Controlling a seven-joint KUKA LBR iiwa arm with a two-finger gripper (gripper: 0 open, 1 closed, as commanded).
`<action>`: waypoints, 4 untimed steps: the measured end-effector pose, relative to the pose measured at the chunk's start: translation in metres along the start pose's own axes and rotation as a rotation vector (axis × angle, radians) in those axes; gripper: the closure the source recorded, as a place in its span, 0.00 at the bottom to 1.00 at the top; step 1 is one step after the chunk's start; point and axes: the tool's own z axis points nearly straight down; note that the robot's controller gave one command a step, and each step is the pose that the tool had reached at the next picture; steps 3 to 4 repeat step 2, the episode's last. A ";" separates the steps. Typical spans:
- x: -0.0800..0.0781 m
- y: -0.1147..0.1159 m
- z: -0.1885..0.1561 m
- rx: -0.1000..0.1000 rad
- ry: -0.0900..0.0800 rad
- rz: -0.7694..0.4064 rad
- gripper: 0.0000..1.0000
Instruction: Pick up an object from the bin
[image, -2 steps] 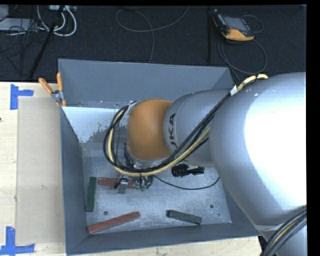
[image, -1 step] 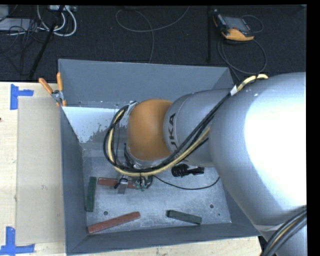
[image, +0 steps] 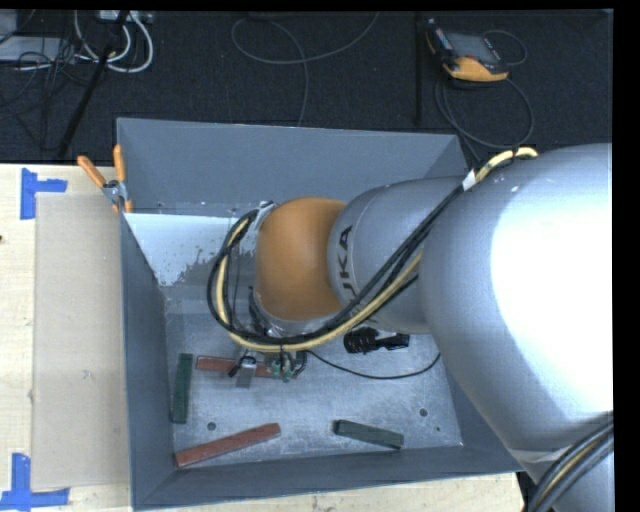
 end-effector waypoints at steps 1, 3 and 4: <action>0.000 0.000 -0.005 0.001 0.003 0.001 1.00; 0.001 -0.001 -0.012 0.003 0.007 0.001 1.00; 0.001 -0.001 -0.012 0.003 0.007 0.001 1.00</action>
Offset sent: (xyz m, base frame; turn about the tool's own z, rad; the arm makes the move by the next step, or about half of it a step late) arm -0.0001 0.0001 0.0602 0.0000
